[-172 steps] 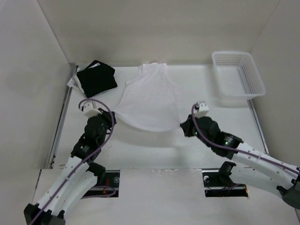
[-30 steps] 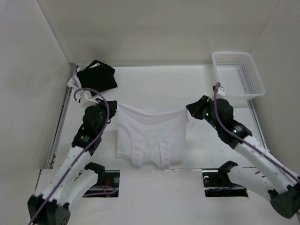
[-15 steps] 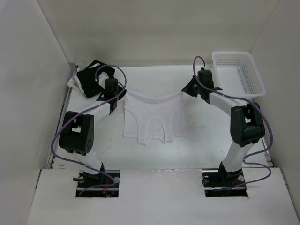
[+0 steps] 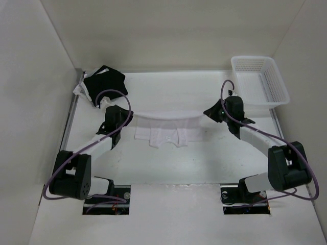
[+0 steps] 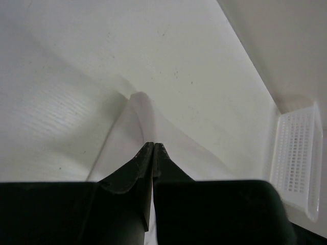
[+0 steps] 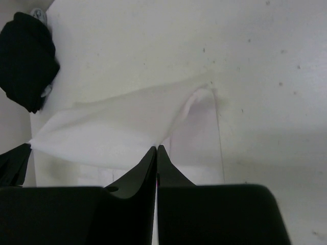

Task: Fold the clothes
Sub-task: Fold the tank top

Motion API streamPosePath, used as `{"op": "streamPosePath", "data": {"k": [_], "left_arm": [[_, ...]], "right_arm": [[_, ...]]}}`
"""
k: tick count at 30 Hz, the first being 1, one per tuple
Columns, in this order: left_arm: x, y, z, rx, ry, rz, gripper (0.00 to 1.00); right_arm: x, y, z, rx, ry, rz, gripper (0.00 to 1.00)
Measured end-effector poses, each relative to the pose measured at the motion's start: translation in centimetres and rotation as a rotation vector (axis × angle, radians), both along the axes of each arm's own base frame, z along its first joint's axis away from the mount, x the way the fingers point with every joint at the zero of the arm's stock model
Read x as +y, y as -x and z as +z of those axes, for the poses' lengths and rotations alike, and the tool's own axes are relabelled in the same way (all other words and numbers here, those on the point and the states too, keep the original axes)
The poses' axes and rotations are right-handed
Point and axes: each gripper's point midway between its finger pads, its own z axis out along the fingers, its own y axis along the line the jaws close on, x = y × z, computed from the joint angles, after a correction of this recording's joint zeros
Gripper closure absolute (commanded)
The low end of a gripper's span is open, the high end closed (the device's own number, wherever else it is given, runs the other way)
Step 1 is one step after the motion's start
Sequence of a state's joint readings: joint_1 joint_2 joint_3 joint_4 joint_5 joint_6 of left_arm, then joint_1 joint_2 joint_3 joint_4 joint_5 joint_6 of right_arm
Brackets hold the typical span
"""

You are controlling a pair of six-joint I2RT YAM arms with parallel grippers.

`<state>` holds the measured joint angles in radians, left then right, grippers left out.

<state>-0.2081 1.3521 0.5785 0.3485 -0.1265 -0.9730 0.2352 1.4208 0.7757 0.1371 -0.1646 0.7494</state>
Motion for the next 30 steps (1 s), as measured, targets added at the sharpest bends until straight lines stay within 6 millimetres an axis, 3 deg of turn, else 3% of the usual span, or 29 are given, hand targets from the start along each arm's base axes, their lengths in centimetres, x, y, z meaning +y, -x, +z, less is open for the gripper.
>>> {"op": "streamPosePath", "data": {"k": [7, 12, 16, 19, 22, 24, 27, 30], "left_arm": [[-0.2, 4.1, 0.9, -0.055, 0.045, -0.051, 1.00], [-0.3, 6.9, -0.1, -0.043, 0.060, -0.081, 1.00], [-0.5, 9.1, 0.2, -0.057, 0.079, -0.102, 0.99], [-0.4, 9.8, -0.1, -0.057, 0.080, -0.105, 0.98], [-0.3, 10.3, -1.5, -0.019, 0.074, -0.105, 0.97], [-0.2, 10.8, -2.8, 0.017, 0.068, -0.105, 0.95], [0.1, 11.4, -4.4, 0.065, 0.061, -0.097, 0.85], [0.7, 11.5, -4.8, 0.076, 0.062, -0.075, 0.80]], "right_arm": [[-0.8, 4.8, -1.1, -0.008, 0.002, -0.004, 0.97], [-0.1, 8.0, -1.9, -0.018, 0.007, 0.025, 0.96], [0.3, 11.0, -3.4, -0.003, 0.014, 0.041, 0.96], [0.4, 12.4, -4.5, 0.022, 0.016, 0.034, 0.95], [0.2, 13.2, -5.7, 0.062, 0.025, 0.020, 0.94], [-0.1, 13.4, -6.4, 0.090, 0.034, 0.003, 0.88], [-0.4, 13.5, -7.0, 0.115, 0.045, -0.013, 0.72], [-0.6, 13.5, -7.2, 0.120, 0.052, -0.025, 0.57]]}}
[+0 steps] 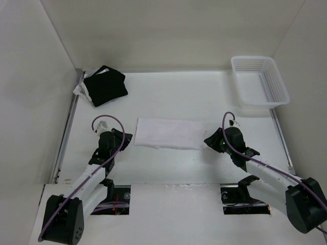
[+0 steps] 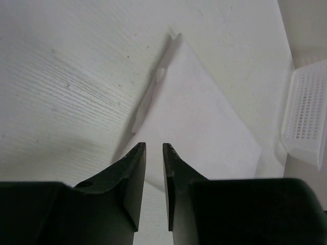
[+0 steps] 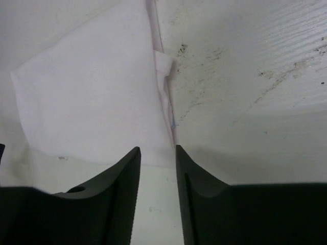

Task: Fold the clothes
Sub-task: Fold the tank top

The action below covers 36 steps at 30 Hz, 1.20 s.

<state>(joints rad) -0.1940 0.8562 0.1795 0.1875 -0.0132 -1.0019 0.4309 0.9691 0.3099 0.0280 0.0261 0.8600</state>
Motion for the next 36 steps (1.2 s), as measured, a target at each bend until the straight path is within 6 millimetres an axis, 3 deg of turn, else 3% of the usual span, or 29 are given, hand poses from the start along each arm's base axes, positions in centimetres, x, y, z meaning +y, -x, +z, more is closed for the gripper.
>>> {"op": "streamPosePath", "data": {"k": [2, 6, 12, 14, 18, 22, 25, 32, 36], "left_arm": [[0.5, -0.1, 0.2, -0.009, 0.002, 0.017, 0.80], [1.0, -0.4, 1.3, -0.049, 0.005, 0.040, 0.79], [0.6, -0.4, 0.7, -0.032, -0.001, 0.028, 0.79], [0.5, -0.4, 0.5, -0.023, -0.002, 0.023, 0.80], [0.1, -0.5, 0.4, -0.025, -0.002, 0.011, 0.80], [-1.0, -0.6, 1.0, -0.052, 0.001, -0.025, 0.79], [-2.2, -0.4, 1.5, -0.070, 0.002, -0.066, 0.79], [-5.4, -0.6, 2.5, -0.099, 0.001, -0.155, 0.79], [-6.5, -0.6, 2.8, -0.111, 0.006, -0.183, 0.79]], "right_arm": [[-0.3, -0.2, 0.0, -0.003, 0.006, -0.007, 0.52], [-0.8, -1.1, -0.6, 0.015, 0.024, -0.018, 0.51], [1.1, -3.1, -2.9, 0.076, -0.011, 0.030, 0.54], [1.8, -4.1, -2.8, 0.067, -0.044, 0.039, 0.62], [2.5, -5.6, -3.5, 0.080, -0.113, 0.011, 0.90], [1.9, -6.1, -3.4, 0.075, -0.152, -0.037, 0.97], [0.4, -5.9, -2.0, 0.033, -0.154, -0.083, 0.98], [-3.3, -5.6, 5.1, -0.160, -0.054, -0.156, 0.97], [-3.0, -6.0, 8.7, -0.200, 0.044, -0.135, 0.96]]}}
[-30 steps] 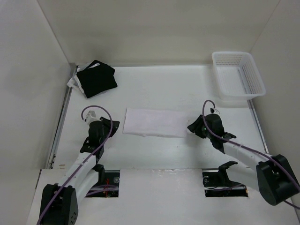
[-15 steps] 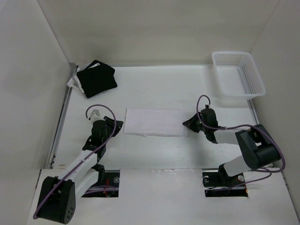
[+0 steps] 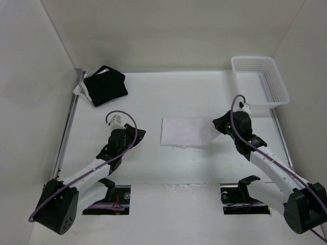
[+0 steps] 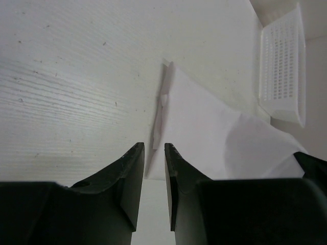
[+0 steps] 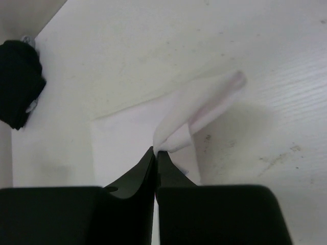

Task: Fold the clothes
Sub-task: Fold the tank top

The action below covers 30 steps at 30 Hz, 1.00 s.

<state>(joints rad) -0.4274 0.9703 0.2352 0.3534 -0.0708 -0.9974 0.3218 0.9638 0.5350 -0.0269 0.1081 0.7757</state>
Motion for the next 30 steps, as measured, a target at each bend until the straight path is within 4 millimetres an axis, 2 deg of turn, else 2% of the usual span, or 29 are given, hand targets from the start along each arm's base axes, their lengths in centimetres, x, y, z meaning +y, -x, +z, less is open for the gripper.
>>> {"op": "streamPosePath", "data": {"k": [2, 5, 8, 11, 12, 15, 17, 19, 21, 24, 25, 27, 28, 30], "left_arm": [[-0.3, 0.0, 0.2, -0.007, 0.004, -0.008, 0.79], [-0.5, 0.1, 0.5, -0.017, 0.009, -0.013, 0.78], [-0.5, 0.1, 1.3, -0.041, 0.022, -0.014, 0.78], [-0.4, 0.0, 2.4, -0.073, 0.039, -0.009, 0.77], [-0.3, -0.1, 2.8, -0.084, 0.046, -0.007, 0.77], [0.3, -0.3, 3.7, -0.111, 0.061, 0.006, 0.77], [0.8, -0.5, 4.1, -0.121, 0.069, 0.019, 0.77], [1.4, -0.7, 4.3, -0.127, 0.074, 0.032, 0.77], [1.8, -0.9, 4.4, -0.129, 0.077, 0.042, 0.77], [1.9, -1.0, 4.1, -0.121, 0.076, 0.041, 0.76], [1.6, -1.0, 3.9, -0.114, 0.075, 0.035, 0.76], [0.6, -0.9, 3.1, -0.088, 0.068, 0.007, 0.76], [-0.2, -0.8, 2.7, -0.071, 0.063, -0.015, 0.76], [-2.2, -0.6, 2.0, -0.044, 0.053, -0.067, 0.76]], "right_arm": [[1.6, -0.2, 1.8, -0.009, 0.045, 0.044, 0.96], [5.4, -0.5, 4.1, -0.019, 0.117, 0.128, 0.94], [9.6, -0.9, 4.5, 0.008, 0.184, 0.205, 0.93], [13.5, -1.4, 2.9, 0.069, 0.256, 0.268, 0.91], [14.9, -1.4, 2.0, 0.095, 0.283, 0.288, 0.87], [18.6, -1.5, -0.7, 0.162, 0.343, 0.337, 0.67], [21.0, -1.4, -2.5, 0.195, 0.375, 0.364, 0.61], [22.7, -0.8, -3.7, 0.215, 0.397, 0.393, 0.60], [23.5, 0.1, -4.2, 0.225, 0.410, 0.418, 0.60], [23.9, 1.2, -3.4, 0.203, 0.399, 0.441, 0.62], [23.6, 1.4, -2.8, 0.187, 0.385, 0.440, 0.65], [22.2, 1.7, -1.8, 0.159, 0.359, 0.429, 0.79], [21.3, 1.5, -1.3, 0.147, 0.339, 0.418, 0.87], [19.5, 0.6, -0.8, 0.132, 0.297, 0.389, 0.95]]}}
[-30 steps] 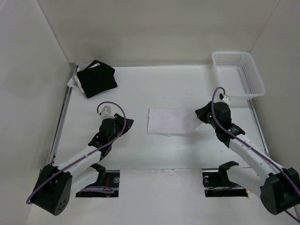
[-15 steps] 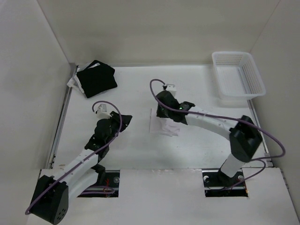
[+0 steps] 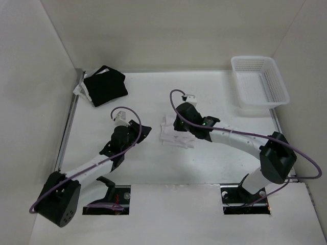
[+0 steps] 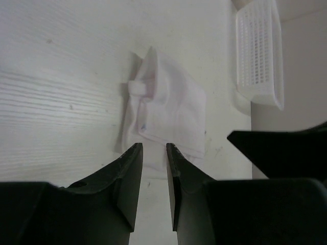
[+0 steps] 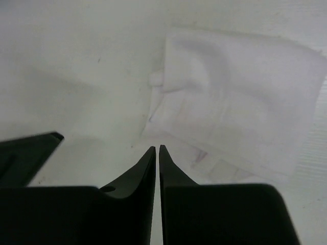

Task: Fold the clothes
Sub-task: Fold the tank top

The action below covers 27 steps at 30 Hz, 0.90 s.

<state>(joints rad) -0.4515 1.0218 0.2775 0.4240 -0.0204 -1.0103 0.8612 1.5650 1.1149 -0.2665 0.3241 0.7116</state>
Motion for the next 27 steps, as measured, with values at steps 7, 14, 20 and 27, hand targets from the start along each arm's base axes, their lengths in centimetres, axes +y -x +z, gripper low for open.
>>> {"op": "streamPosePath", "data": {"k": [7, 14, 20, 27], "left_arm": [[-7.2, -0.8, -0.8, 0.007, -0.050, -0.139, 0.77], [-7.8, -2.3, -4.8, 0.052, -0.185, -0.102, 0.78], [-7.8, -3.3, -6.6, 0.052, -0.283, -0.065, 0.78], [-8.1, -4.2, -7.7, 0.055, -0.336, -0.058, 0.86]], "right_arm": [[-3.5, -1.8, -4.1, 0.048, -0.042, -0.053, 0.92], [-3.7, 0.7, -7.5, 0.093, -0.052, -0.001, 0.87], [-4.8, 2.2, -8.2, 0.095, -0.070, 0.001, 0.84], [-5.3, 3.0, -7.9, 0.074, -0.106, 0.001, 0.84]]}}
